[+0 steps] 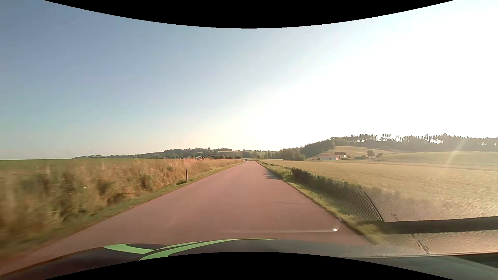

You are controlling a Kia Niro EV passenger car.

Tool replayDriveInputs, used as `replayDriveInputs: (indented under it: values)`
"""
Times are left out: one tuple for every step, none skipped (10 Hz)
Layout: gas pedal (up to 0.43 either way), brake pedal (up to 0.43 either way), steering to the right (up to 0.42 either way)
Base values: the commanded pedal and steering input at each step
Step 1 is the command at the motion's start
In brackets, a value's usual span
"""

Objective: Follow the waypoints while adhering to traffic rules and regulations

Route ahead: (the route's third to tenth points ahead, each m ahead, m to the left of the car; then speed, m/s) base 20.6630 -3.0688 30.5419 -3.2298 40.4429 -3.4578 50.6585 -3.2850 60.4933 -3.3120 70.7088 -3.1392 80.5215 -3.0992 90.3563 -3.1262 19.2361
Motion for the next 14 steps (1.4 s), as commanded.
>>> replayDriveInputs:
  values:
    - [0.118, 0.000, 0.004]
    - [0.118, 0.000, 0.003]
    - [0.118, 0.000, 0.003]
    - [0.118, 0.000, 0.003]
    - [0.118, 0.000, 0.002]
    - [0.118, 0.000, 0.002]
    - [0.118, 0.000, 0.002]
    - [0.118, 0.000, 0.002]
    - [0.118, 0.000, 0.002]
    - [0.118, 0.000, 0.002]
    - [0.118, 0.000, 0.002]
    - [0.118, 0.000, 0.002]
    - [0.118, 0.000, 0.002]
    - [0.118, 0.000, 0.002]
